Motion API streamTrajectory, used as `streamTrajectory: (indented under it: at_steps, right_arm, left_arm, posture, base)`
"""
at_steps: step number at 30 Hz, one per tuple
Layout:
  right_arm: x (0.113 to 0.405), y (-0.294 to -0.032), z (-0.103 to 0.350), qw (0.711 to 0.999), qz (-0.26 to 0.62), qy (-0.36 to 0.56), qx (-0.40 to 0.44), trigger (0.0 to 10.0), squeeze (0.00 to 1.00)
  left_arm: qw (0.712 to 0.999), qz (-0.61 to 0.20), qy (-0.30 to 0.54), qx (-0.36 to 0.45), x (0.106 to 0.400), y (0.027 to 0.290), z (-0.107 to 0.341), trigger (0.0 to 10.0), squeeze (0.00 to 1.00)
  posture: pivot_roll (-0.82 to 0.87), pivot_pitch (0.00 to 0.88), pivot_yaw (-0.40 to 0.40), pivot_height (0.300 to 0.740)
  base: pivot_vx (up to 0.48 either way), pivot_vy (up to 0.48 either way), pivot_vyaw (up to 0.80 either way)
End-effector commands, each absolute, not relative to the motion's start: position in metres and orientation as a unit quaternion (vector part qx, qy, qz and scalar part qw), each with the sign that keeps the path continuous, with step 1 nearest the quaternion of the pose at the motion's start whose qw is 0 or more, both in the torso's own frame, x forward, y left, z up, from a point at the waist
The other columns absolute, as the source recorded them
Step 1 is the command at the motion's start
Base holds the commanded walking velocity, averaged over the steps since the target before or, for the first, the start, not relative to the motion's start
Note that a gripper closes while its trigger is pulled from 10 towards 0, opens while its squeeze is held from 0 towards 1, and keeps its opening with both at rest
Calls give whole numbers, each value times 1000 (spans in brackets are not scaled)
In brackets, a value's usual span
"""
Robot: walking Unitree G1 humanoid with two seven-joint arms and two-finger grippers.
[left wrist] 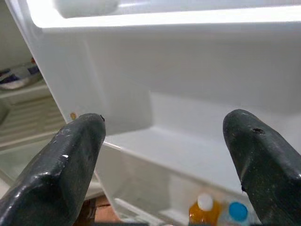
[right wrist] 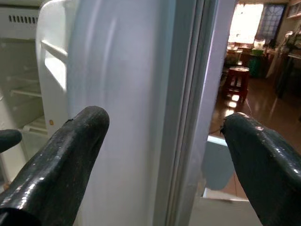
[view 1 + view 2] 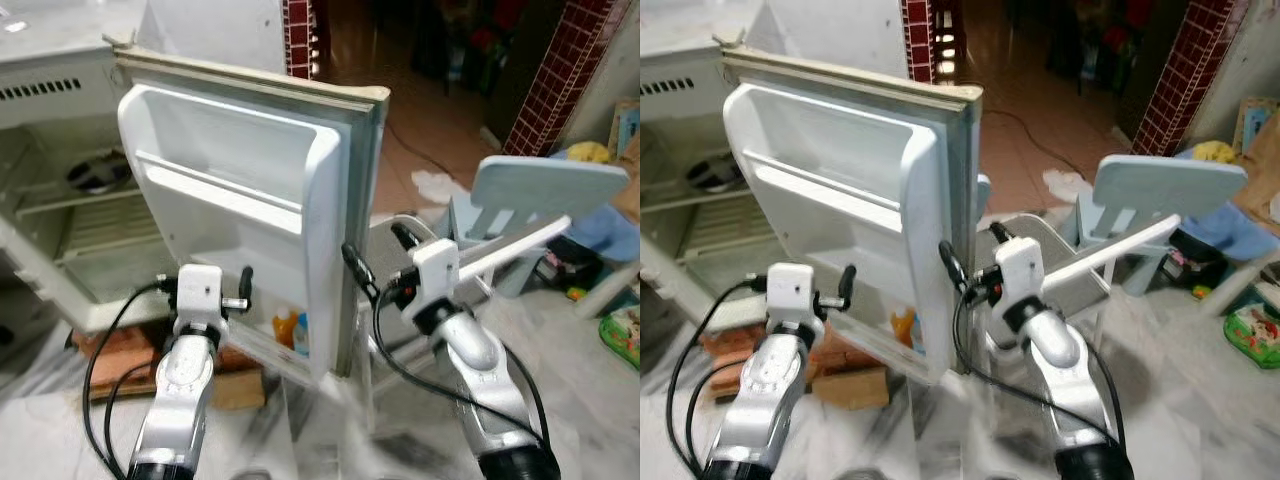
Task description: Restocking fridge
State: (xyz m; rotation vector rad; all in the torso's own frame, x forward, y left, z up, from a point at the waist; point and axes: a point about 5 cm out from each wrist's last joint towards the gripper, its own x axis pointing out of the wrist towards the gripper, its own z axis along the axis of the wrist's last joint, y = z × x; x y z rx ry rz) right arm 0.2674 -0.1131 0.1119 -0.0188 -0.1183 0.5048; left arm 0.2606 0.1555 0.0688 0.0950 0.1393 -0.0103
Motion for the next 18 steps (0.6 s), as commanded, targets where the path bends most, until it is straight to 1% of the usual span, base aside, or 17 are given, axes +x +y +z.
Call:
streamTrajectory:
  at_steps: [1,6,9,10,12,13,14,15,18]
  right_arm:
    - [269,-110,117,966,247,-70,-8,10000,0]
    - [278,-117,121,972,220,-77,-22,10000,0]
    - [289,-125,126,979,182,-88,-24,10000,0]
    - [289,-125,126,979,182,-88,-24,10000,0]
    - [302,-133,133,986,140,-90,-10,10000,0]
    - [314,-138,138,990,109,-91,-4,10000,0]
    - [314,-138,138,990,109,-91,-4,10000,0]
    - [323,-139,143,990,100,-94,3,10000,0]
    - [331,-138,150,990,102,-101,5,10000,0]
  left_arm:
    - [994,13,99,43,255,165,62,10000,0]
    - [985,-6,174,8,239,168,44,10000,0]
    - [973,-38,227,21,227,168,31,10000,0]
    - [973,-38,227,21,227,168,31,10000,0]
    - [960,-81,268,25,215,161,23,10000,0]
    - [946,-118,300,25,206,154,17,10000,0]
    - [946,-118,300,25,206,154,17,10000,0]
    - [936,-143,320,35,201,150,14,10000,0]
    - [929,-169,325,52,200,145,14,10000,0]
  posture:
    - [51,0,23,740]
    - [62,0,20,740]
    - [69,0,17,740]
    - [69,0,17,740]
    - [81,0,11,740]
    - [84,0,9,740]
    - [84,0,9,740]
    - [88,0,7,740]
    - [89,0,5,740]
  base:
    - [0,0,0]
    - [0,0,0]
    - [0,0,0]
    - [0,0,0]
    - [0,0,428]
    - [0,0,0]
    - [0,0,0]
    - [0,0,0]
    - [0,0,0]
